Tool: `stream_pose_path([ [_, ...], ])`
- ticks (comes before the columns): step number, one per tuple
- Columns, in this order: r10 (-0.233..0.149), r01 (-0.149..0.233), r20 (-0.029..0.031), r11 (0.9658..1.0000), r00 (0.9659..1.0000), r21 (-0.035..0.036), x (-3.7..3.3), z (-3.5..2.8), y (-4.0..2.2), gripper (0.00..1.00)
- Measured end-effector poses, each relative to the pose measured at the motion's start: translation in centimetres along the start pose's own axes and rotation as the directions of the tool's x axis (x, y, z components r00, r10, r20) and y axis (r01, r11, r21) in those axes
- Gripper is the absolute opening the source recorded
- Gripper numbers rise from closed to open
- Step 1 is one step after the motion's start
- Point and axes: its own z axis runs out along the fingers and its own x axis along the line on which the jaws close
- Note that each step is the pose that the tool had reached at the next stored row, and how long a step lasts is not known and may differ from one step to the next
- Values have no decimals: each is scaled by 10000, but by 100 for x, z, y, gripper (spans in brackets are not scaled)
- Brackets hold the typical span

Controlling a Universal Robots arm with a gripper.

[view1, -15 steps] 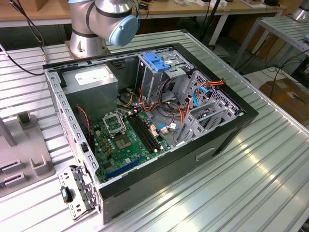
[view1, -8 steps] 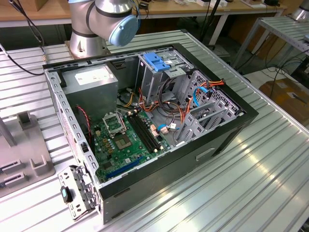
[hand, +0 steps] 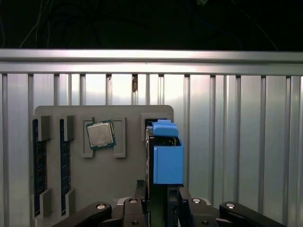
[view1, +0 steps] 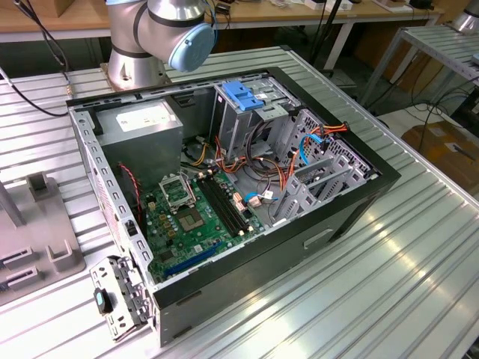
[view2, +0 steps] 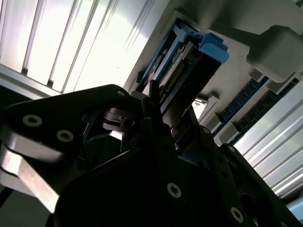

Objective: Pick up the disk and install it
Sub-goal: 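Pick up the disk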

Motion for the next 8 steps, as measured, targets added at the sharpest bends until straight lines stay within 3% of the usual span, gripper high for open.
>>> stream_pose_path([
  [8, 0, 0, 0, 10000, 10000, 0, 0, -2, 0, 35],
])
